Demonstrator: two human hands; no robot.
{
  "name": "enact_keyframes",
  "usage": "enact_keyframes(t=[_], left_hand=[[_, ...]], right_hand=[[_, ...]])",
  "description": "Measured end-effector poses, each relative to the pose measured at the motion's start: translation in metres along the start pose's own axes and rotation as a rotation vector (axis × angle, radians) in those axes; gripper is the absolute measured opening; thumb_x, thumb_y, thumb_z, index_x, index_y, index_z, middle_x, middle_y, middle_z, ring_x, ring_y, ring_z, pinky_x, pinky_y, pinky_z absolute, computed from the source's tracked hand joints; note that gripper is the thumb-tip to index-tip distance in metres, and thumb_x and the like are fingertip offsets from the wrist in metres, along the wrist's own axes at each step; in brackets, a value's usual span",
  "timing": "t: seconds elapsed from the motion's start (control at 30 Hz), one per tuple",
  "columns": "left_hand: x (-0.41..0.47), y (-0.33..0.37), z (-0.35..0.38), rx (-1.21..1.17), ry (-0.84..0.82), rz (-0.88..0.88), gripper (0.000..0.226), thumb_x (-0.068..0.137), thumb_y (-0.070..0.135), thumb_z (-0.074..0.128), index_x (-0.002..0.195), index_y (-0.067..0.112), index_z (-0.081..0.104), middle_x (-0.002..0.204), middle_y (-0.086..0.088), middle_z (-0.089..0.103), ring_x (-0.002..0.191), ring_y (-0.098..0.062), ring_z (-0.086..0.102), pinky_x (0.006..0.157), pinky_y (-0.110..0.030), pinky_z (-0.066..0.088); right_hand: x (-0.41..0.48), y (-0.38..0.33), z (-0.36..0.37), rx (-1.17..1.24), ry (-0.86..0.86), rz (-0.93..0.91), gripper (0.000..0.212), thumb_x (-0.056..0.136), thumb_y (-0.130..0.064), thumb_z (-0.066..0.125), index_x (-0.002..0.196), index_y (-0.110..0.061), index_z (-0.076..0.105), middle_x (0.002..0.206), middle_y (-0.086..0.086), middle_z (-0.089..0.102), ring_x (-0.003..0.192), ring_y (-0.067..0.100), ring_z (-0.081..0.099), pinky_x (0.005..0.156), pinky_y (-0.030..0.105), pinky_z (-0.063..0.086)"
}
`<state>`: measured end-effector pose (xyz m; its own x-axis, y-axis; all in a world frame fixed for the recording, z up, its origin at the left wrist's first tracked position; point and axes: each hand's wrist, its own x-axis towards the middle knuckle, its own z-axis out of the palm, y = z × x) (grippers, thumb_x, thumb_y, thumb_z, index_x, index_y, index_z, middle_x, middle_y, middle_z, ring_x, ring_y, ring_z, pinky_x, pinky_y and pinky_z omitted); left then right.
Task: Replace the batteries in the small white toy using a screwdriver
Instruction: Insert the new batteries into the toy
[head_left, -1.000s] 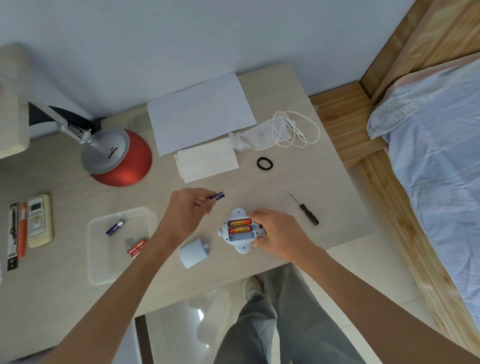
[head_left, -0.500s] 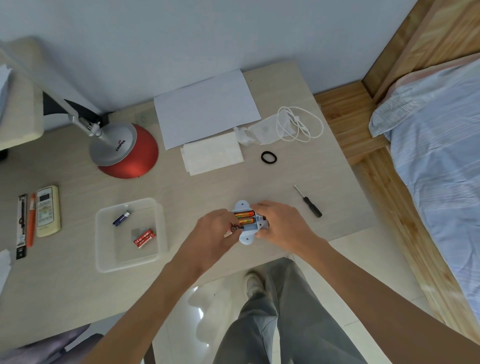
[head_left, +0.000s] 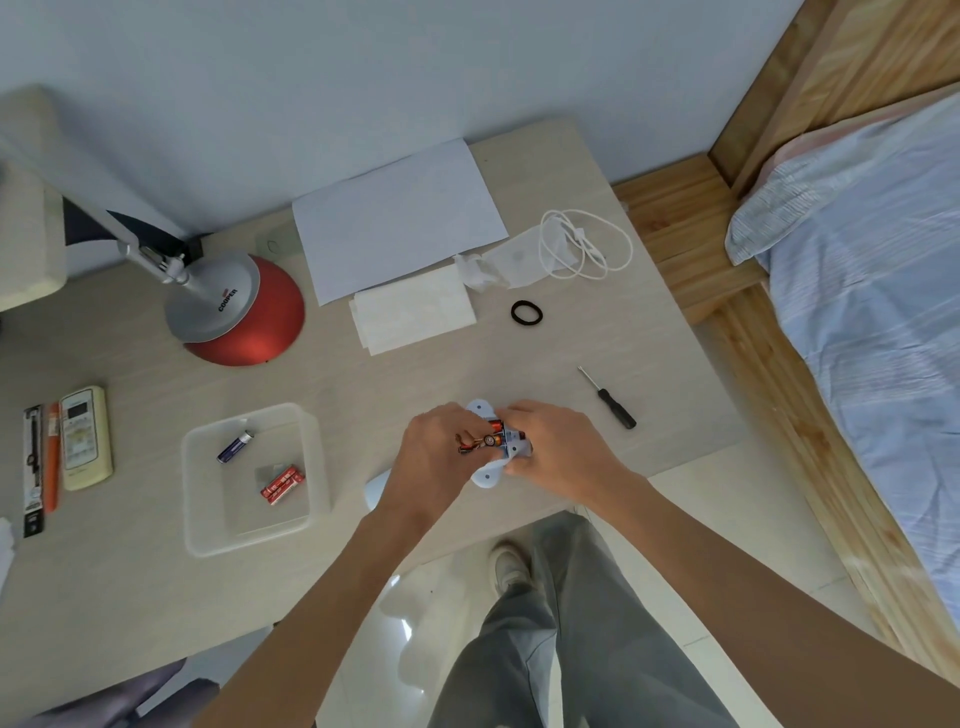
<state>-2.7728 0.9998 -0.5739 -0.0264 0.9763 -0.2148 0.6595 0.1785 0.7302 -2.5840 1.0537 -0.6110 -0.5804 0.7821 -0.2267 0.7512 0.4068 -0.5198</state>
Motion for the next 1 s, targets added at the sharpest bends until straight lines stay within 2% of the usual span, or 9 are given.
enact_keyframes(t=[0.13,0.23,0.33,0.5,0.67,0.87,1.0], left_hand=[[-0.003,-0.001,0.003,-0.046,0.037,-0.050,0.018,0.074,0.025,0.095,0.088,0.023,0.083,0.083,0.003,0.075,0.075,-0.013,0.068,0.074,-0.035,0.058],[-0.002,-0.004,0.006,0.039,0.015,0.020,0.010,0.079,0.022,0.091,0.087,0.022,0.085,0.080,-0.003,0.072,0.074,-0.022,0.064,0.071,-0.043,0.055],[0.000,-0.010,0.008,0.134,-0.038,0.099,0.003,0.085,0.025,0.085,0.087,0.027,0.085,0.077,0.001,0.069,0.076,-0.019,0.058,0.071,-0.044,0.053],[0.005,-0.020,0.004,0.159,-0.049,0.235,0.001,0.087,0.022,0.085,0.088,0.022,0.085,0.080,0.006,0.072,0.081,-0.020,0.054,0.074,-0.039,0.050],[0.009,-0.027,0.006,0.130,-0.095,0.246,0.002,0.088,0.022,0.083,0.088,0.021,0.085,0.081,0.006,0.069,0.083,-0.021,0.054,0.073,-0.041,0.051],[0.013,-0.030,0.006,0.135,-0.149,0.290,0.007,0.091,0.018,0.080,0.094,0.021,0.086,0.085,0.005,0.067,0.084,-0.019,0.047,0.073,-0.029,0.042],[0.015,-0.031,0.006,0.153,-0.165,0.347,0.010,0.094,0.017,0.077,0.095,0.021,0.086,0.086,0.004,0.066,0.084,-0.021,0.047,0.075,-0.031,0.040]], right_hand=[[0.000,-0.001,0.001,0.016,0.003,-0.001,0.033,0.085,-0.034,0.077,0.116,-0.029,0.068,0.097,-0.009,0.067,0.078,0.016,0.064,0.071,0.038,0.061],[0.000,-0.001,0.002,0.018,-0.006,-0.014,0.039,0.084,-0.033,0.078,0.121,-0.031,0.068,0.102,-0.009,0.068,0.081,0.015,0.066,0.071,0.037,0.061],[0.001,-0.001,0.001,0.024,-0.014,-0.030,0.043,0.085,-0.031,0.078,0.127,-0.031,0.068,0.106,-0.009,0.070,0.083,0.015,0.067,0.072,0.035,0.061],[0.002,0.000,-0.003,0.028,-0.037,-0.042,0.042,0.083,-0.031,0.080,0.123,-0.030,0.068,0.103,-0.010,0.068,0.081,0.017,0.066,0.072,0.037,0.061],[0.003,-0.001,-0.003,0.037,-0.054,-0.047,0.034,0.081,-0.033,0.079,0.113,-0.030,0.067,0.097,-0.010,0.065,0.077,0.015,0.064,0.070,0.039,0.061],[0.003,0.001,-0.007,0.060,-0.080,-0.043,0.035,0.079,-0.035,0.078,0.112,-0.031,0.068,0.098,-0.012,0.064,0.079,0.014,0.062,0.069,0.036,0.058],[0.002,-0.001,-0.007,0.068,-0.079,-0.035,0.035,0.079,-0.035,0.078,0.113,-0.029,0.069,0.095,-0.012,0.063,0.078,0.014,0.062,0.070,0.037,0.058]])
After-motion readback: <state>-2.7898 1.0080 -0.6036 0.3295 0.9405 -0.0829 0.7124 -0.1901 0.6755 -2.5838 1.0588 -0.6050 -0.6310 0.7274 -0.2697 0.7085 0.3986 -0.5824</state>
